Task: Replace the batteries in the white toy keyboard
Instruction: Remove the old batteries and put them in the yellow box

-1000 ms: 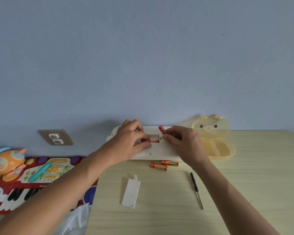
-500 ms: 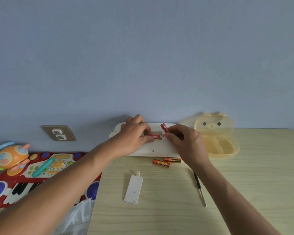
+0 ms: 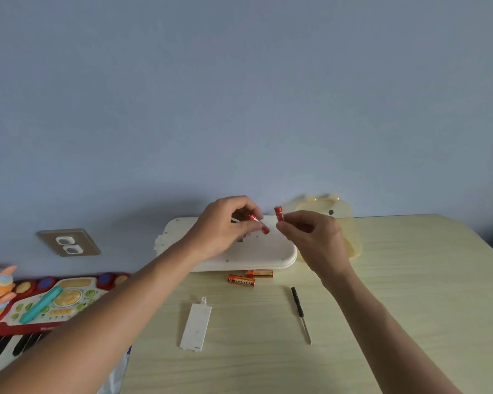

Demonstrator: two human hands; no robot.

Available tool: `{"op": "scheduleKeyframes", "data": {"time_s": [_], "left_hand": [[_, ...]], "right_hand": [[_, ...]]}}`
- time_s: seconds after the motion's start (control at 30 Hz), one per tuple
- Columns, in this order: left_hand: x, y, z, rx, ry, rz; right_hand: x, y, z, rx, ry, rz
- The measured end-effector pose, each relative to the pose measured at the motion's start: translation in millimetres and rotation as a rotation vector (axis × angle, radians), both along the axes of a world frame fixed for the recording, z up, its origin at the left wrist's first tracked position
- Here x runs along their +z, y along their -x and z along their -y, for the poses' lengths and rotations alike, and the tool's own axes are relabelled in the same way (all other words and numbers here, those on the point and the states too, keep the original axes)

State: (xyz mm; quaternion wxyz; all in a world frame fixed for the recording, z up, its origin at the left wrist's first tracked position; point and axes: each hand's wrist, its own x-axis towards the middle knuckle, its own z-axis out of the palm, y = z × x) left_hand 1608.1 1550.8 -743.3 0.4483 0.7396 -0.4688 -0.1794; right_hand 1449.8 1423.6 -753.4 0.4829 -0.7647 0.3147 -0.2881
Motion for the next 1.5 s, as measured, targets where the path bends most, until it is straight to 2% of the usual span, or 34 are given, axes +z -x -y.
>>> {"op": "scheduleKeyframes", "data": {"time_s": [0.13,0.3,0.63,0.8,1.0,1.17,1.3,1.4,1.5], "left_hand": [[5,28,35,-0.026,0.000,-0.007],[1,57,67,-0.059,-0.093,0.046],[-20,66,82,-0.125,-0.227,0.198],[-28,66,83,-0.061,-0.234,0.345],[-28,72,87,-0.073,-0.245,0.520],[-23,66,84,-0.059,-0.131,0.506],[-17,56,77,0.013,-0.087,0.668],[-17,54,74,0.044,-0.165,0.691],[-20,55,76,0.031,-0.292,0.663]], "right_hand": [[3,31,21,-0.083,0.013,-0.088],[0,58,35,-0.142,0.025,-0.235],[-29,57,36,-0.184,0.296,-0.406],[-39,54,34,-0.177,0.504,-0.415],[-43,51,37,-0.152,0.600,-0.504],[-37,63,42,-0.131,0.571,-0.356],[-31,77,60,-0.136,0.563,-0.248],[-24,86,78,-0.107,0.365,-0.297],[-24,86,92,0.026,0.131,-0.417]]}}
